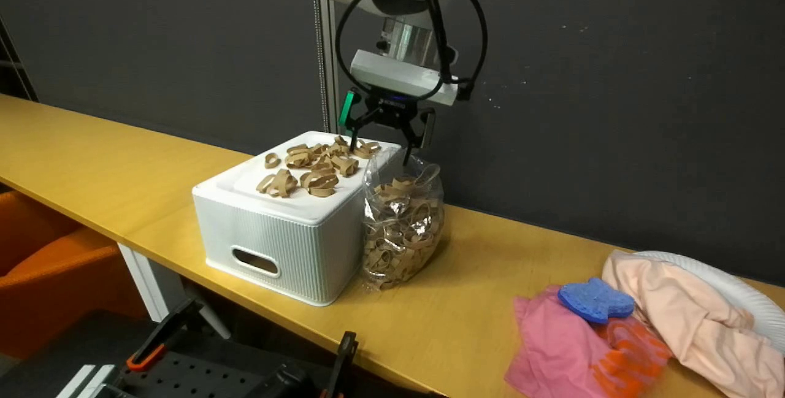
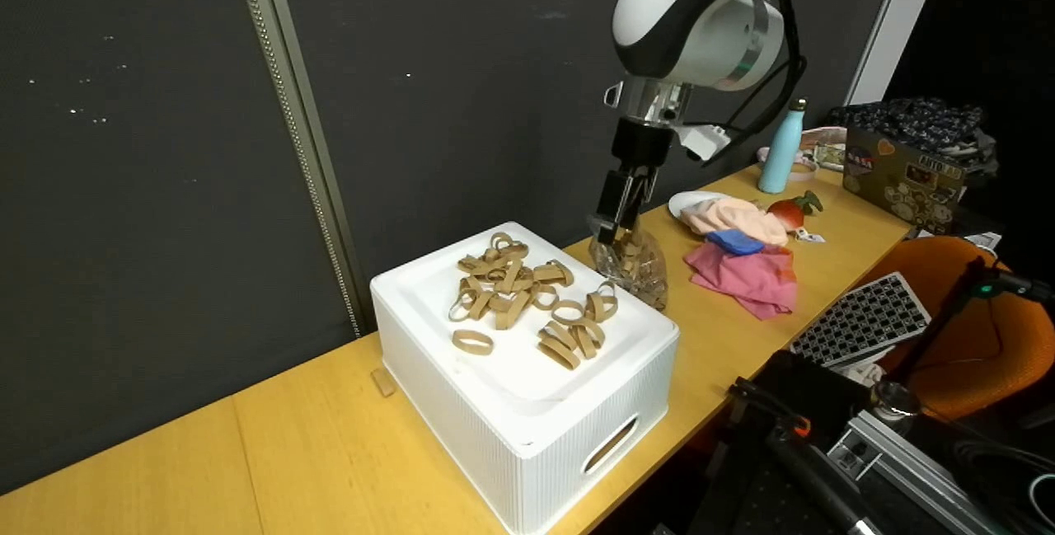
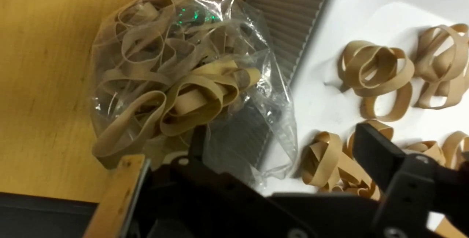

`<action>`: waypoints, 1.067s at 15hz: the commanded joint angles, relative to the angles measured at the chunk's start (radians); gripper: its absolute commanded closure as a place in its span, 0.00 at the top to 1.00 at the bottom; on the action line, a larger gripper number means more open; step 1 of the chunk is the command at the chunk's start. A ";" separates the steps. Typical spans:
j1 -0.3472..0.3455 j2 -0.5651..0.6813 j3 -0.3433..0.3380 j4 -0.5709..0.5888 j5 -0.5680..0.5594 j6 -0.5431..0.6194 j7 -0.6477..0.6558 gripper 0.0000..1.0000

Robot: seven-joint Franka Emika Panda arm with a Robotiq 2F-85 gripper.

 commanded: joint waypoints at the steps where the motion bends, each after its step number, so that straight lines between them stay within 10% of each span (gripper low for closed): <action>1: 0.001 0.039 0.010 0.044 -0.017 -0.033 0.053 1.00; 6: -0.001 0.082 0.028 0.075 -0.014 -0.026 0.074 1.00; 7: -0.001 0.086 0.031 0.078 -0.013 -0.028 0.077 0.75; 16: -0.005 0.075 0.047 0.083 -0.008 -0.042 0.099 0.12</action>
